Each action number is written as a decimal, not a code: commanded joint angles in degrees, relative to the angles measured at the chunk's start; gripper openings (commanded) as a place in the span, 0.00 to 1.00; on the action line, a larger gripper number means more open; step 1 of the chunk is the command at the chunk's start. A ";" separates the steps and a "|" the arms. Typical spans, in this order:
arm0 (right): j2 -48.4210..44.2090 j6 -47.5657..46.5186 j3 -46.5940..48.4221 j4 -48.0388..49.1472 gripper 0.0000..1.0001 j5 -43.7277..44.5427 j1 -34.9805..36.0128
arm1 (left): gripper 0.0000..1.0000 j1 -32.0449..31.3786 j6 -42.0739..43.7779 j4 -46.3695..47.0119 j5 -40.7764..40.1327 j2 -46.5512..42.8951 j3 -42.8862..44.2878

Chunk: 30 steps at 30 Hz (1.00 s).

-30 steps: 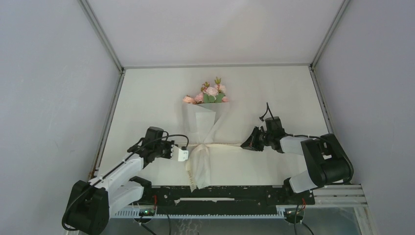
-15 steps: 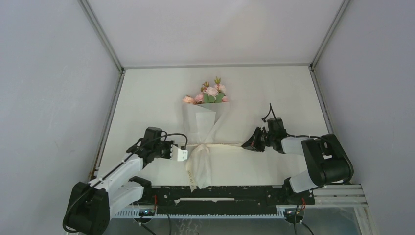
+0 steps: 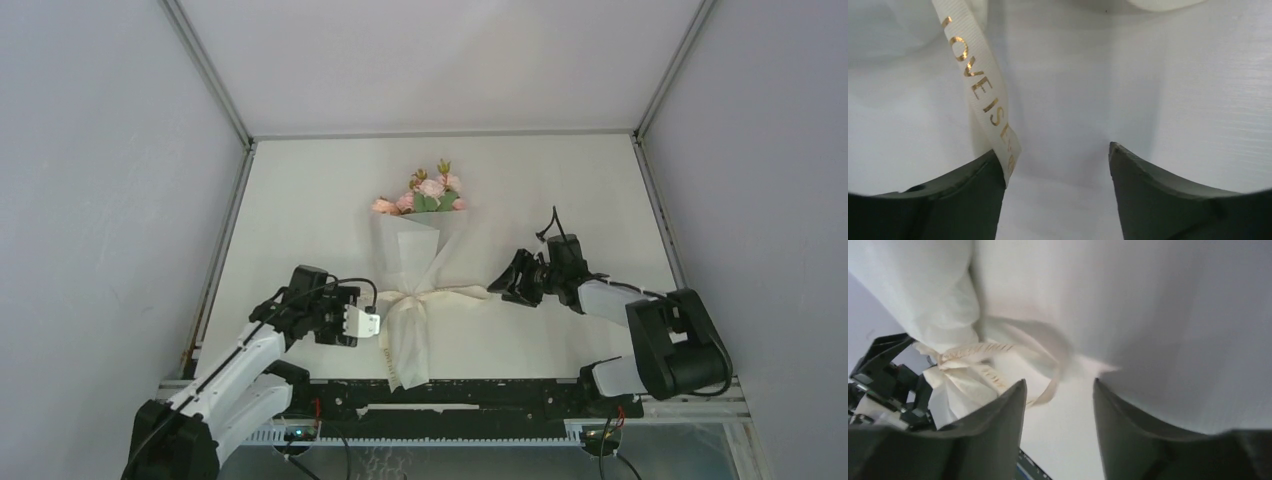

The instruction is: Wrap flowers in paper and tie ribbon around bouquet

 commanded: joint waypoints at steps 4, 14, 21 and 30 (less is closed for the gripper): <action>-17.14 -3.87 3.21 -10.74 0.99 11.59 1.32 | 1.00 -0.25 -2.11 -12.10 5.49 -8.15 5.46; -44.15 -12.01 4.42 -16.83 1.00 27.47 -2.67 | 1.00 2.57 -63.97 10.62 2.96 -17.05 12.47; -46.29 -13.24 3.98 -17.87 1.00 44.53 -2.85 | 1.00 11.37 -94.79 23.13 -20.12 -19.94 7.33; -42.79 -16.41 0.16 -14.89 0.99 44.77 -3.28 | 1.00 17.88 -89.83 40.28 -31.20 -21.64 -7.79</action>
